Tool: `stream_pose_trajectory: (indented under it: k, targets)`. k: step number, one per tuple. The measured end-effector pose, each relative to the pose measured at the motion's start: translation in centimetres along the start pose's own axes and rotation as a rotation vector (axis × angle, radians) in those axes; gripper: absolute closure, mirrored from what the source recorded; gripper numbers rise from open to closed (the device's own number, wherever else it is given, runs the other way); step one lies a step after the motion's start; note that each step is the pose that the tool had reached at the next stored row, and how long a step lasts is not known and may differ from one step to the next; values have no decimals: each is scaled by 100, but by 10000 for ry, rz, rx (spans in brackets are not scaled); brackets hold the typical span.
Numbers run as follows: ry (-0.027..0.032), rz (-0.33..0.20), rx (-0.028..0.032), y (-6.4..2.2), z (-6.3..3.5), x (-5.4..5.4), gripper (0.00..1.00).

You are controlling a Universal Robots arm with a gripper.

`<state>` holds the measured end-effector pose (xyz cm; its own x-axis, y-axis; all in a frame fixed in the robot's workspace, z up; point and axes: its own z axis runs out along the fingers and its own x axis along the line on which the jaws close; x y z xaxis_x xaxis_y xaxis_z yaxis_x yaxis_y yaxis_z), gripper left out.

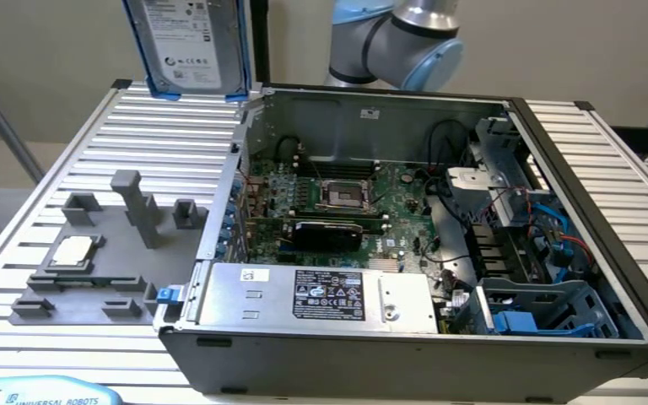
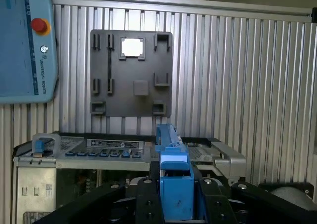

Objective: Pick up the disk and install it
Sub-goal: 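Pick up the disk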

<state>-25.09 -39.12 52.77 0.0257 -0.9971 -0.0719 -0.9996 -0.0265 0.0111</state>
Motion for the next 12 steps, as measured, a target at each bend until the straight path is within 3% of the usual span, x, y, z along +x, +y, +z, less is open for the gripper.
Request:
stream_pose_trajectory:
  k: [12]
  targets:
    - [-31, -2, 0, -542, -20, 193, 67]
